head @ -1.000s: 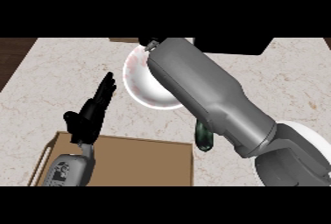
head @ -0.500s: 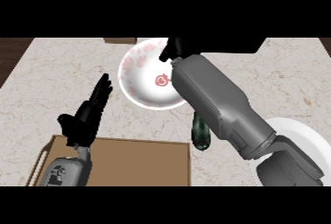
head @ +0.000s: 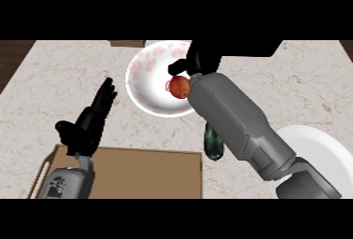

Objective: Pick the pear from the plate and place it in the bowl

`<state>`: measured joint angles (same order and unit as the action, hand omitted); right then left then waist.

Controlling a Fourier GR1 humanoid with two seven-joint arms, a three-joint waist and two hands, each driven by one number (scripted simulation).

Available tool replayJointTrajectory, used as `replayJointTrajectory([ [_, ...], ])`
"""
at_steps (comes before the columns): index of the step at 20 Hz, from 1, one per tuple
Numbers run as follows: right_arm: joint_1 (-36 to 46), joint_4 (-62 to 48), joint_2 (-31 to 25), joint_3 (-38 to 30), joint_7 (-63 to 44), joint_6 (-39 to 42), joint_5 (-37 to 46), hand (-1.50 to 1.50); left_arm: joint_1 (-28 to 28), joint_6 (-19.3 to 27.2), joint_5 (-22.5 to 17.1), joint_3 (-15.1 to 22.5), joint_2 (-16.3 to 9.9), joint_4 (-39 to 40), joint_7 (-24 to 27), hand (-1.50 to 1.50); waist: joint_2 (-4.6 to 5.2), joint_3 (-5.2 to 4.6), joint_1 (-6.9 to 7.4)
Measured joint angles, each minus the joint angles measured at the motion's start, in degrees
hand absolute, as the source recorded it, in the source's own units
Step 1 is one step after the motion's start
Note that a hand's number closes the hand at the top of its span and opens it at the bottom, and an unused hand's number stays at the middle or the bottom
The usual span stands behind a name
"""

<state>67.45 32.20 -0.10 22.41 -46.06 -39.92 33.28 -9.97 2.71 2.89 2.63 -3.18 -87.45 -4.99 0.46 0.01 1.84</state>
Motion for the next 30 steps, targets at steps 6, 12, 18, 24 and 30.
replayJointTrajectory([
  [6, -0.36, 2.92, -0.14, -1.59, 5.26, -7.99, 1.07, -1.5, 1.82, 0.52, 0.47, 0.66, 0.56, -1.64, 0.02, 0.0, -0.25, -0.01, -0.53],
  [12, -3.14, 10.71, -0.29, -3.92, 4.13, -10.91, 1.67, -1.5, 2.66, 0.97, 0.86, 0.16, 0.38, -1.49, 0.16, 0.0, -0.66, -0.02, -1.8],
  [18, -11.74, 25.27, -0.47, -3.78, 1.99, -11.25, 1.82, -1.5, 2.05, 0.7, 0.22, -1.18, -0.31, -1.21, -0.18, 0.0, -0.9, -0.01, -2.75],
  [24, -24.41, 42.86, -1.23, -1.06, 0.59, -9.71, 3.3, -1.5, 2.82, 0.5, 0.2, -0.84, 0.04, -2.06, -0.18, 0.0, -0.85, -0.01, -2.67],
  [30, -34.89, 54.2, -1.68, 1.17, 1.96, -7.25, 4.27, -1.5, 2.41, 1.06, 1.12, -0.39, 0.88, -0.61, 0.57, 0.0, -0.64, -0.01, -2.28],
])
